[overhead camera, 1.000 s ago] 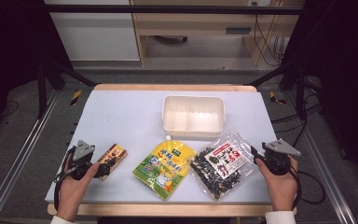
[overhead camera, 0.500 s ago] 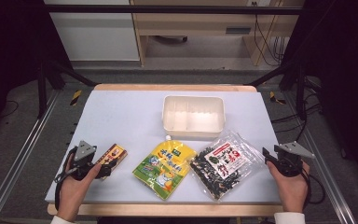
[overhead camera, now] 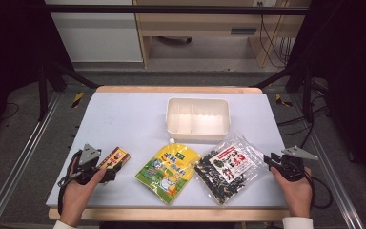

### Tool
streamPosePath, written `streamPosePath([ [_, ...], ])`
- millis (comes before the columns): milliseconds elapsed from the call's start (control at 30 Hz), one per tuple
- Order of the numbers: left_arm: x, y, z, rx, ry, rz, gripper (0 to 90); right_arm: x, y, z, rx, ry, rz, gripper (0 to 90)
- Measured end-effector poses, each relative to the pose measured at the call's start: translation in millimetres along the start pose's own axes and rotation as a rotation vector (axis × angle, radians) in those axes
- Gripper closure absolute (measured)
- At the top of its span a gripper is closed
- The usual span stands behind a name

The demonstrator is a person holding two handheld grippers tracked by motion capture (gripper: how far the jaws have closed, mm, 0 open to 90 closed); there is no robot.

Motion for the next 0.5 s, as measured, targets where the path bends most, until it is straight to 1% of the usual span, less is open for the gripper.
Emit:
streamPosePath([
  [100, -0.2, 1.3, -0.1, 0.003, 0.0, -0.006, 7.4, 1.0, 4.2, -6.2, -0.004, -0.017, -0.019, 62.3],
  [167, -0.4, 1.6, 0.2, 0.002, 0.002, -0.008, 7.4, 2.2, 6.7, -11.1, -0.029, -0.039, -0.056, 60.4],
  [233, -0.5, 1.4, 0.2, 0.002, 0.003, -0.008, 7.5, 3.9, 6.7, -14.3, -0.03, -0.062, -0.068, 60.0],
  [300, -0.4, 1.2, -0.2, 0.003, 0.002, -0.008, 7.7, 3.6, 7.5, -14.3, -0.036, -0.062, -0.085, 60.0],
  [433, -0.6, 1.8, -0.5, 0.004, 0.001, -0.014, 8.1, 5.1, 8.9, -15.1, -0.052, -0.064, -0.091, 62.2],
  [500, -0.7, 2.1, -0.3, 0.004, 0.002, -0.011, 8.2, 5.7, 8.4, -14.8, -0.042, -0.065, -0.076, 67.6],
])
Point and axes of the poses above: each handheld gripper's, and its own axes: z roughly backward along the jaws, x roughly out of its underside, y roughly to its right, the point moved 1 cm from there along -z, roughly forward along the jaws, and after that the axes turned 10 degrees about -z, right-handed, at the moved point
